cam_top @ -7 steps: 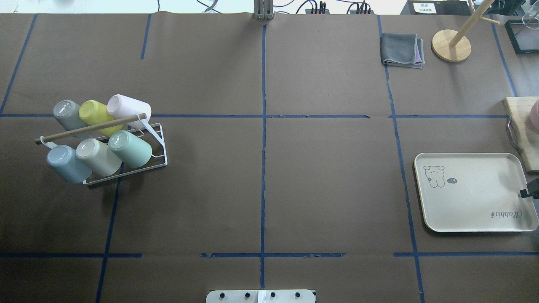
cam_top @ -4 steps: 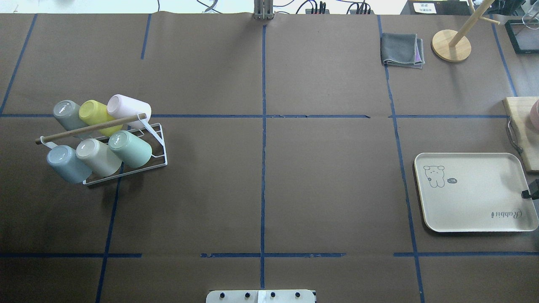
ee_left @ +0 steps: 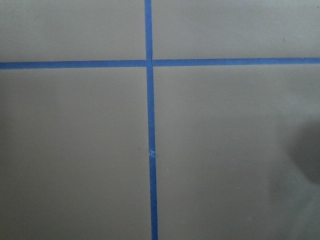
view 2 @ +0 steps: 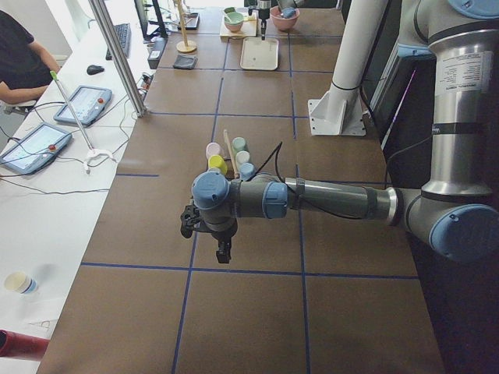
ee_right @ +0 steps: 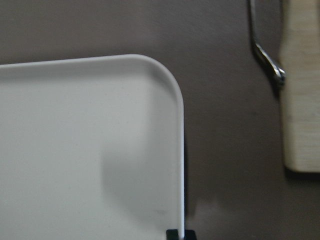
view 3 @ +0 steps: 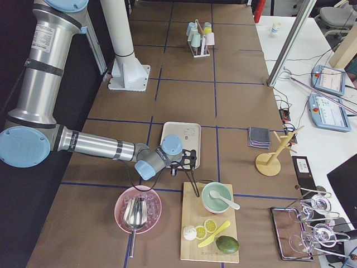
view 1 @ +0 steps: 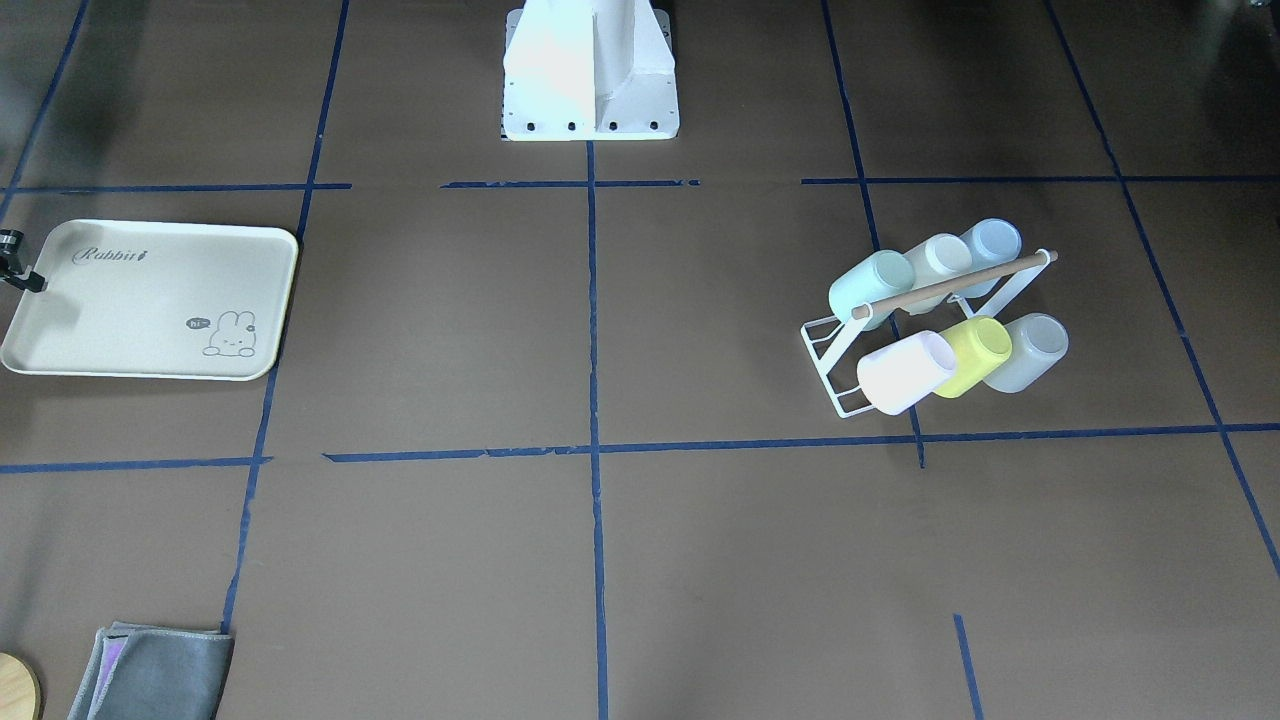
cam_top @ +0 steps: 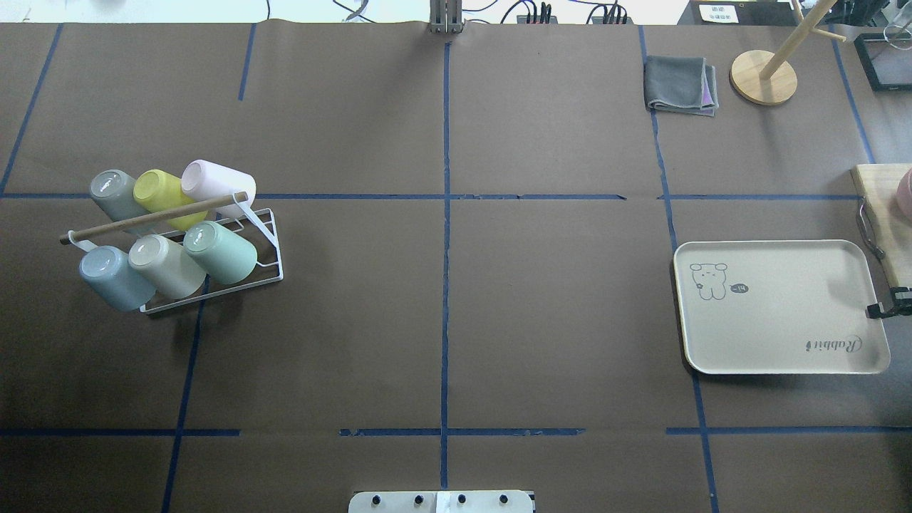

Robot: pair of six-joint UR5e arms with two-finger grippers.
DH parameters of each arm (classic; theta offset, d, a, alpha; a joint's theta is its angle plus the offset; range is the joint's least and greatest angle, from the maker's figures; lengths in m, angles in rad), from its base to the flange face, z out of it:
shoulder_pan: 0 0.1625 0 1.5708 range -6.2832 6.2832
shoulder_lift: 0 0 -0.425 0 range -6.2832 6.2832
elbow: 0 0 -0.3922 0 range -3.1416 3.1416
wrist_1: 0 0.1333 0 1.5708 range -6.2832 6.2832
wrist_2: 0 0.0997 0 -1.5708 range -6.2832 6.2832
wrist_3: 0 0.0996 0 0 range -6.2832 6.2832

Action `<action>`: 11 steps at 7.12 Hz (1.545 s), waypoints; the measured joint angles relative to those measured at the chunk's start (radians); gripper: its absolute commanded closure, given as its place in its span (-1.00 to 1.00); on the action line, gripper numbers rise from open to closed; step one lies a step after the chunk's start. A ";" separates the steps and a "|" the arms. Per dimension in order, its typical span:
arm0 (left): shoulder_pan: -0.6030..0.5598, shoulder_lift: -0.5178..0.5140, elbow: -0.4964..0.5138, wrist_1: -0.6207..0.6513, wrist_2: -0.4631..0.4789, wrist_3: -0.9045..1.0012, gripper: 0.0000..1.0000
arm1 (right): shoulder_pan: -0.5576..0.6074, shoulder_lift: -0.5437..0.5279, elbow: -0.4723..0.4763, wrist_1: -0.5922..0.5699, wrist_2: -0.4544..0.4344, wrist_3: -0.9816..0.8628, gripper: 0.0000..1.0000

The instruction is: Pick up and place green cup on tray

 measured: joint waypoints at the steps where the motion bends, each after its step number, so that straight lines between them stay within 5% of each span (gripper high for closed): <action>1: 0.000 0.000 -0.004 0.001 0.000 -0.001 -1.00 | -0.021 0.024 0.058 -0.013 0.002 0.034 1.00; 4: 0.000 0.000 -0.006 0.001 -0.005 -0.003 -1.00 | -0.170 0.189 0.172 -0.064 -0.003 0.254 0.99; 6: 0.000 0.000 -0.005 0.001 -0.028 -0.004 -1.00 | -0.295 0.369 0.194 -0.222 -0.022 0.418 0.99; 8: 0.000 0.000 -0.009 0.001 -0.033 -0.004 -1.00 | -0.400 0.513 0.202 -0.397 -0.120 0.484 0.99; 11: 0.000 0.000 -0.014 0.001 -0.046 -0.005 -1.00 | -0.531 0.573 0.200 -0.456 -0.271 0.502 1.00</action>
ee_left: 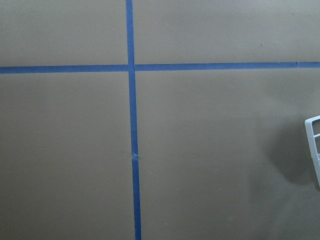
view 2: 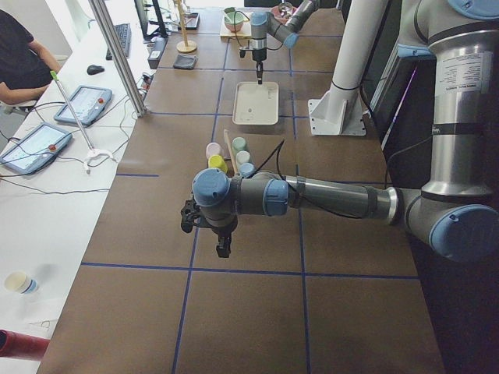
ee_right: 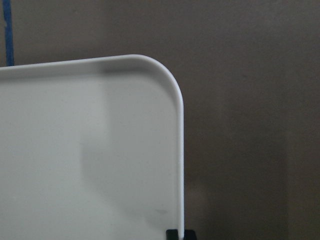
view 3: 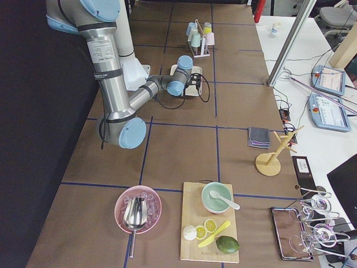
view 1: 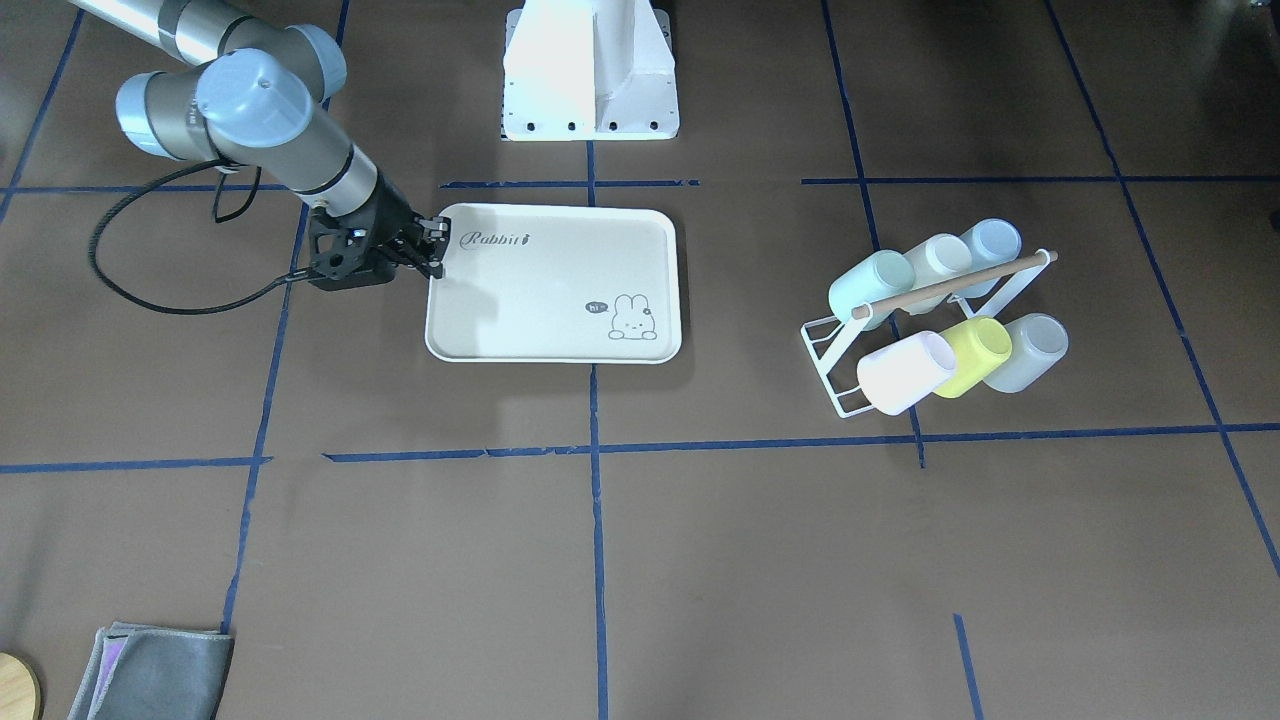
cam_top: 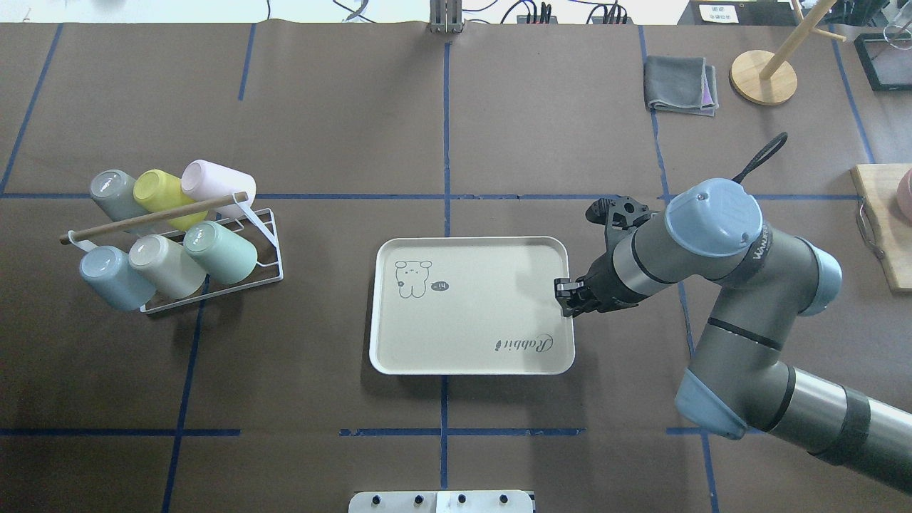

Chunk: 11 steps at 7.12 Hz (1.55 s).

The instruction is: Pick up and place green cup on tray

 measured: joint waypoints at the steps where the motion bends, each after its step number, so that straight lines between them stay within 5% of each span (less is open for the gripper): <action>1: 0.000 0.000 -0.001 0.000 -0.005 0.000 -1.00 | -0.021 0.014 -0.003 -0.012 -0.019 0.001 0.99; 5: 0.000 0.000 -0.003 0.000 -0.008 0.000 -1.00 | -0.054 0.069 -0.015 -0.089 -0.052 0.004 0.87; 8: 0.000 0.000 -0.004 0.000 -0.008 0.000 -1.00 | -0.055 0.070 -0.017 -0.091 -0.053 0.017 -0.87; 11: 0.002 -0.001 -0.021 -0.001 -0.033 0.000 -1.00 | -0.017 0.053 0.017 -0.093 -0.035 0.024 -0.94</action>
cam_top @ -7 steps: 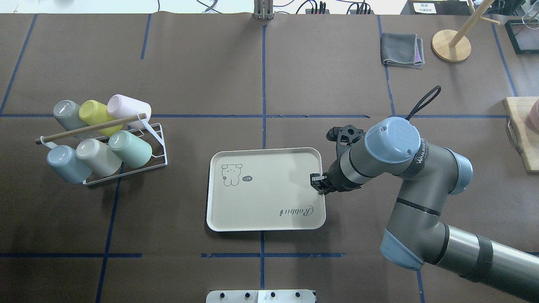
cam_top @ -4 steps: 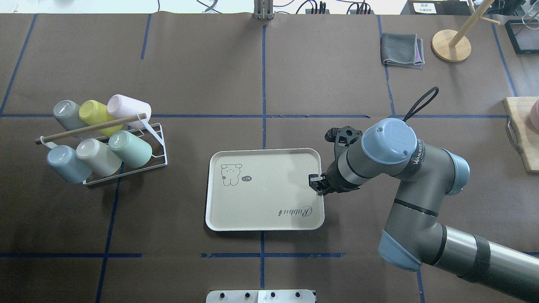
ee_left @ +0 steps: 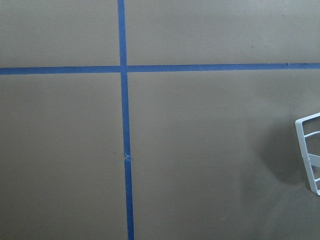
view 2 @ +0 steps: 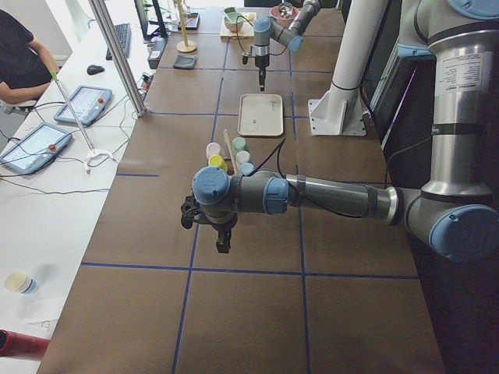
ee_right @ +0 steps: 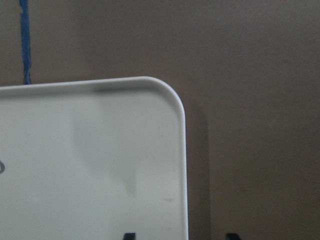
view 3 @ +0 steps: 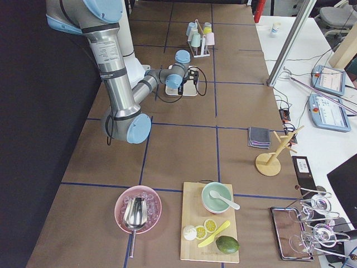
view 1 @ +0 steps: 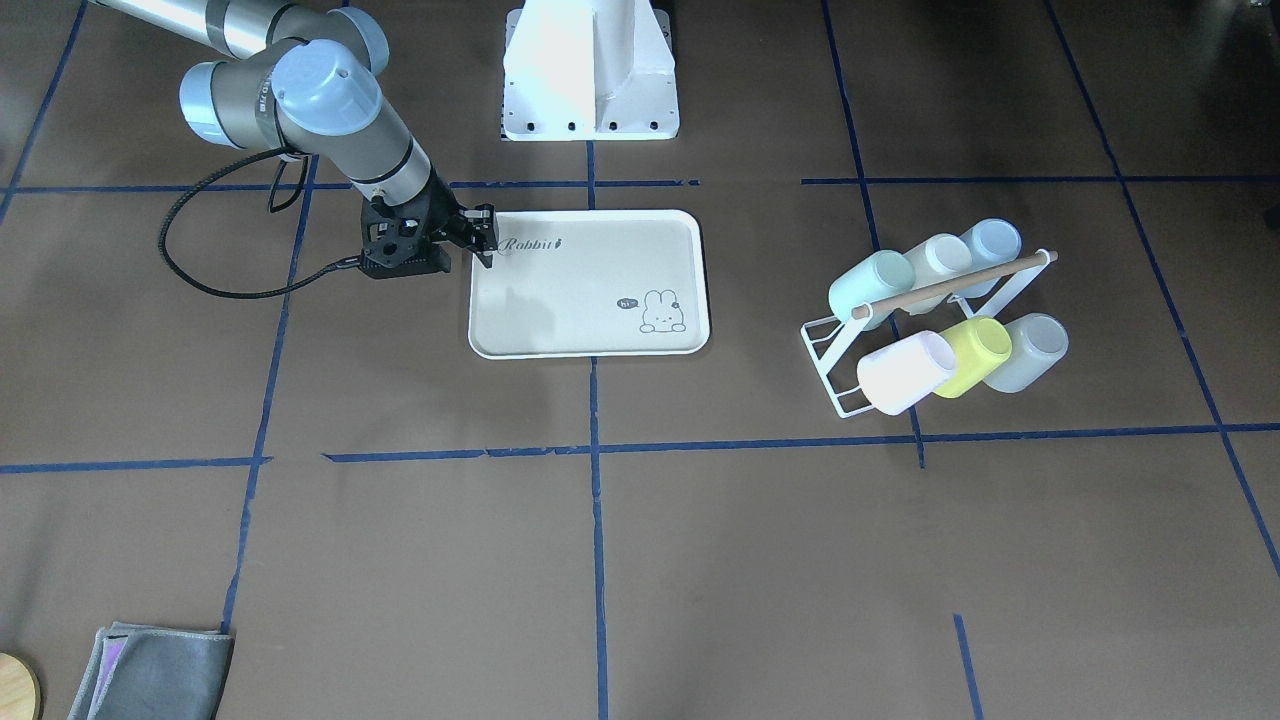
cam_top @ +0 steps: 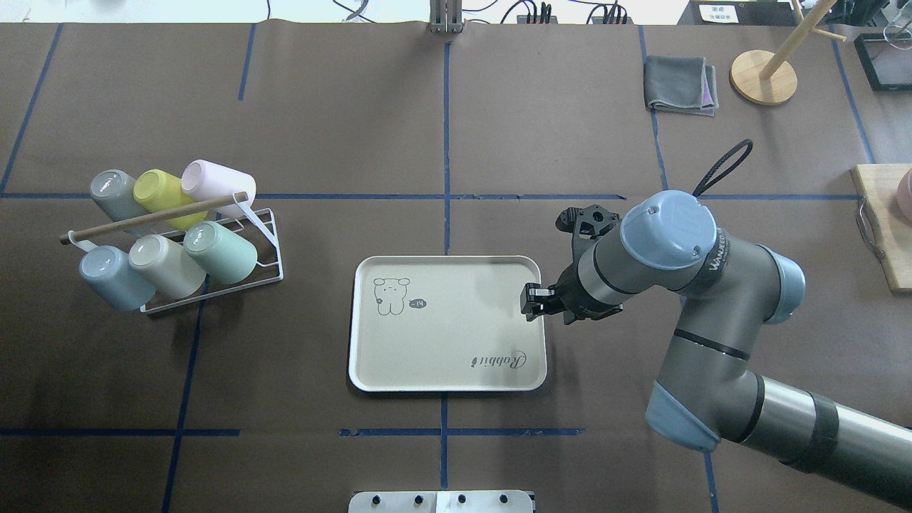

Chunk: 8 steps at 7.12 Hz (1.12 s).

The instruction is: Pick up and place green cup on tray

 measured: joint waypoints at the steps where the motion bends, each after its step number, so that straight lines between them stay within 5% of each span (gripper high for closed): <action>1: 0.003 -0.002 -0.030 0.000 -0.003 0.000 -1.00 | 0.049 -0.035 0.036 -0.003 0.037 -0.004 -0.94; 4: 0.090 -0.015 -0.247 -0.009 0.018 0.002 -0.94 | 0.260 -0.209 0.114 -0.002 0.182 -0.162 -0.94; 8: 0.244 -0.099 -0.469 -0.055 0.104 -0.029 -0.92 | 0.423 -0.379 0.130 0.002 0.247 -0.429 -0.91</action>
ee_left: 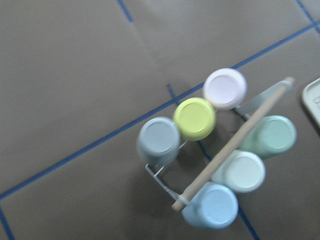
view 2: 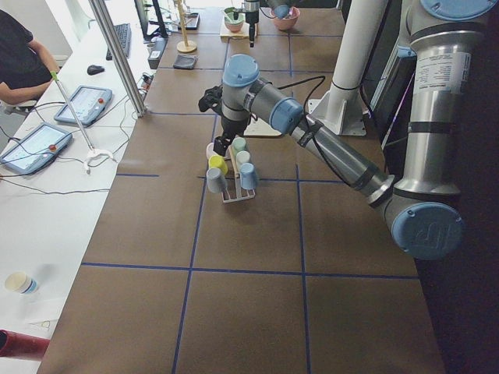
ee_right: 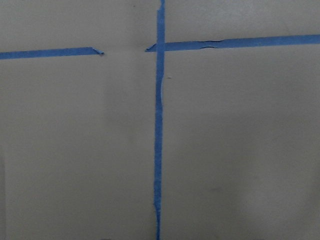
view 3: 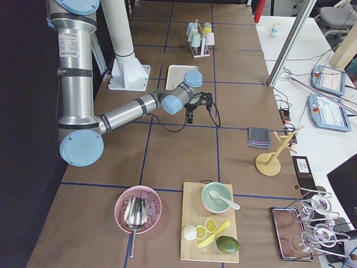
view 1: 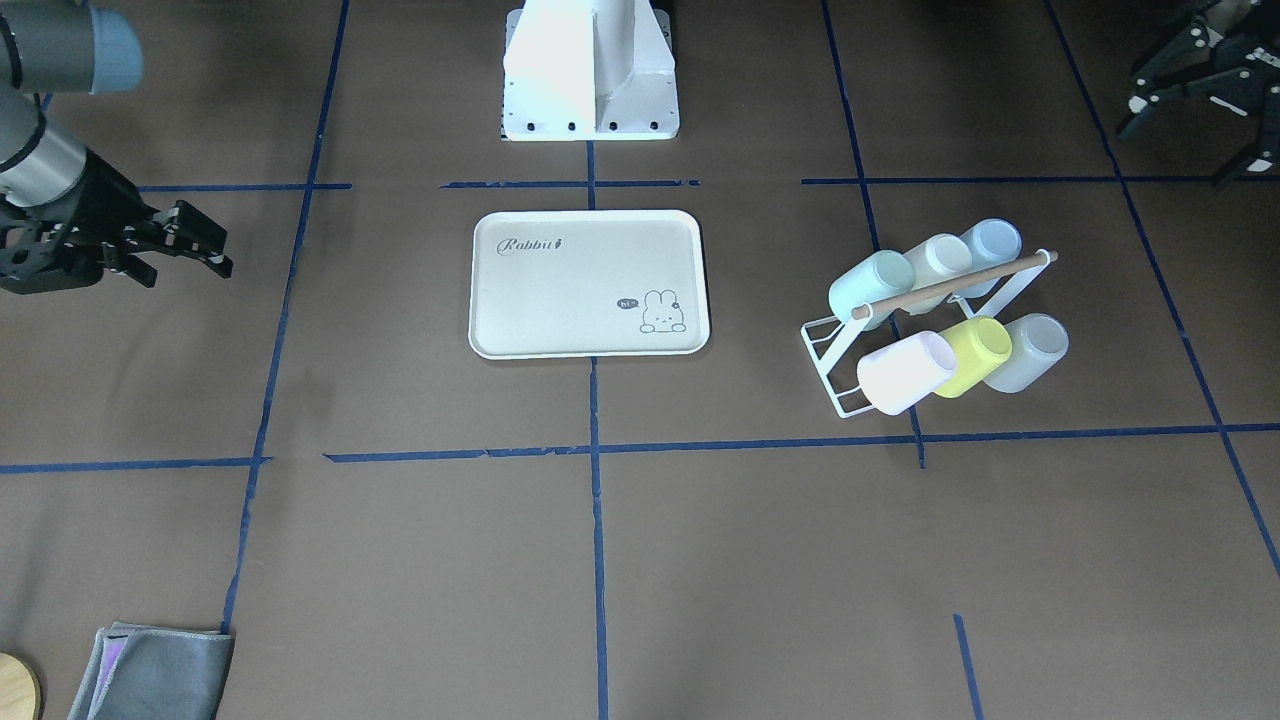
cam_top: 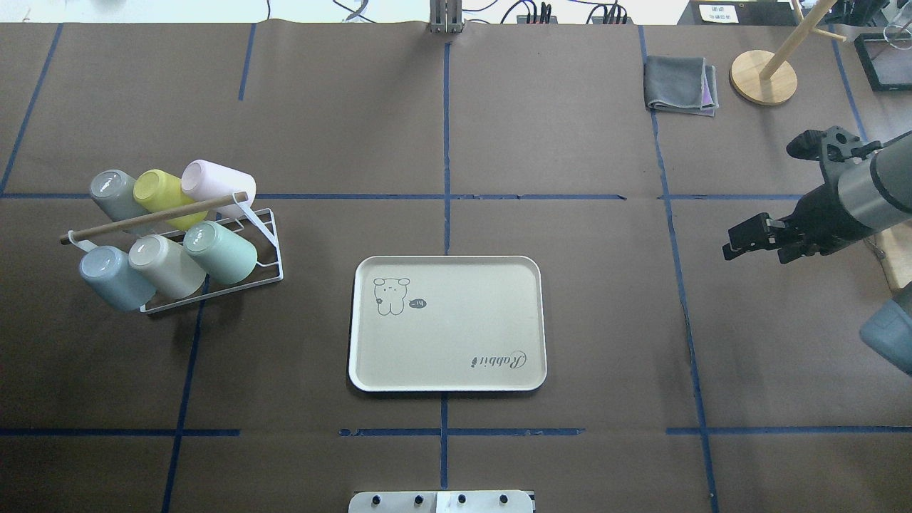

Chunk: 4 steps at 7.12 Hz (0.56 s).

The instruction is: Pick up and place green cup on tray

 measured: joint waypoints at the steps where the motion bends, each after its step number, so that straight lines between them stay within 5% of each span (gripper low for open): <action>1: 0.071 -0.024 -0.034 0.001 0.062 -0.001 -0.99 | 0.028 -0.023 -0.001 0.001 0.005 -0.039 -0.90; 4: 0.373 -0.180 -0.058 0.117 0.416 0.004 -1.00 | 0.078 -0.058 -0.012 -0.005 0.008 -0.124 -0.89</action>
